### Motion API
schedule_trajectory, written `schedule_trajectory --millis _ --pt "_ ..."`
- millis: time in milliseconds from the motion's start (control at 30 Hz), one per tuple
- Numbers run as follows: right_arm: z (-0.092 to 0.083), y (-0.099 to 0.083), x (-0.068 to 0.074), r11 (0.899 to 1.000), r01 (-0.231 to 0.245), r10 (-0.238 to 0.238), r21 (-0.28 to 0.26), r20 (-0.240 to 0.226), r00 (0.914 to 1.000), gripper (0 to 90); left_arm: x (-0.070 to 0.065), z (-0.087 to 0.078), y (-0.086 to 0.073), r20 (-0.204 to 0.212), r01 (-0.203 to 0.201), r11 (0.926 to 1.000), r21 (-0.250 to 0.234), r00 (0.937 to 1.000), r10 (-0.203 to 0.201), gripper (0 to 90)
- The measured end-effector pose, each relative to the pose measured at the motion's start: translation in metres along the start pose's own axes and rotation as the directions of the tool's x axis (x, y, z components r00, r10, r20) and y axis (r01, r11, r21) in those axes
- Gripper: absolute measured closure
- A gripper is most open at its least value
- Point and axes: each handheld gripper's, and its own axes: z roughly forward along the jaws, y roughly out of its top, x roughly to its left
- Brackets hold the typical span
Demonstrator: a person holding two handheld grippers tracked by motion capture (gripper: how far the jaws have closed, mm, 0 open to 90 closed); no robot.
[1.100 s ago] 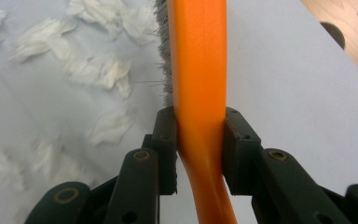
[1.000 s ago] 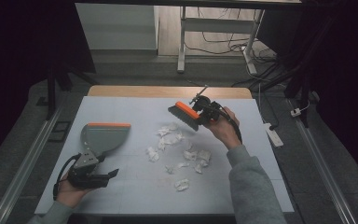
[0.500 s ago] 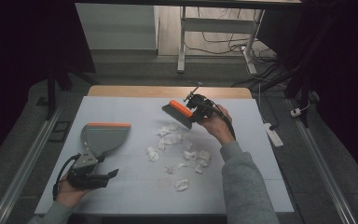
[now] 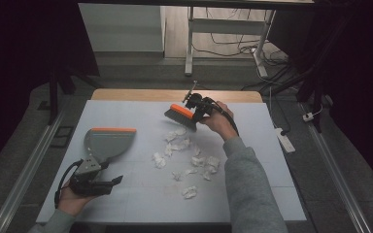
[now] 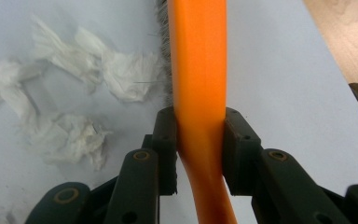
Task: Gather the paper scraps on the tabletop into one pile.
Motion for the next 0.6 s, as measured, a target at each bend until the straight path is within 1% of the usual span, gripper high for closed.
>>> schedule_trajectory --millis 33,133,167,200,233,300,367,400,433,467,500,533,600 --pt "0.001 0.0 0.0 1.0 0.014 -0.014 0.005 -0.004 0.9999 69.0 0.0 0.0 0.0 0.0 0.001 1.0 -0.001 1.0 -0.001 26.9" --pt "0.002 0.001 0.006 1.0 0.022 -0.022 0.009 -0.041 0.9989 69.2 0.0 -0.001 0.0 0.0 0.001 1.0 -0.003 1.0 -0.001 27.0" --pt "0.001 0.002 0.009 0.999 0.048 -0.047 0.013 -0.056 0.9973 69.2 0.0 -0.001 0.0 0.002 0.0 1.0 -0.003 1.0 0.0 27.1" --pt "0.0 0.003 0.014 0.998 0.062 -0.059 0.028 -0.071 0.9957 69.2 -0.001 -0.001 0.0 0.006 -0.001 1.0 -0.003 1.0 0.001 27.3" --pt "-0.001 0.004 0.02 0.996 0.087 -0.084 0.037 -0.075 0.9936 69.2 -0.001 0.0 0.0 0.01 -0.001 1.0 -0.002 1.0 0.001 27.3" --pt "-0.004 0.004 0.034 0.989 0.141 -0.137 0.053 -0.08 0.9873 69.2 -0.001 -0.001 0.0 0.009 -0.004 1.0 -0.003 1.0 0.004 27.3" --pt "-0.007 0.0 0.047 0.983 0.177 -0.171 0.057 -0.1 0.9802 69.2 -0.002 -0.001 0.0 0.009 -0.002 1.0 -0.005 1.0 0.002 27.3" --pt "-0.009 -0.002 0.051 0.982 0.179 -0.173 0.059 -0.103 0.9796 69.2 -0.002 -0.001 0.0 0.009 -0.001 1.0 -0.005 1.0 0.001 27.3" --pt "-0.011 -0.005 0.055 0.98 0.192 -0.184 0.057 -0.122 0.9753 69.2 -0.002 -0.001 0.0 0.008 -0.002 1.0 -0.006 1.0 0.003 27.3" --pt "-0.014 -0.009 0.057 0.977 0.207 -0.198 0.048 -0.15 0.9687 69.2 -0.002 -0.001 0.0 0.008 -0.003 1.0 -0.005 1.0 0.003 27.3" --pt "-0.017 -0.011 0.06 0.979 0.202 -0.193 0.041 -0.16 0.9681 69.2 -0.002 -0.001 0.0 0.008 -0.004 1.0 -0.005 1.0 0.004 27.3" --pt "-0.022 -0.016 0.061 0.979 0.201 -0.195 0.026 -0.151 0.9691 69.1 -0.002 -0.001 0.0 0.008 -0.003 1.0 -0.005 1.0 0.003 27.3" --pt "-0.03 -0.021 0.06 0.983 0.183 -0.183 -0.008 -0.124 0.9752 69.1 -0.002 -0.001 0.0 0.008 -0.004 1.0 -0.003 1.0 0.004 27.3"
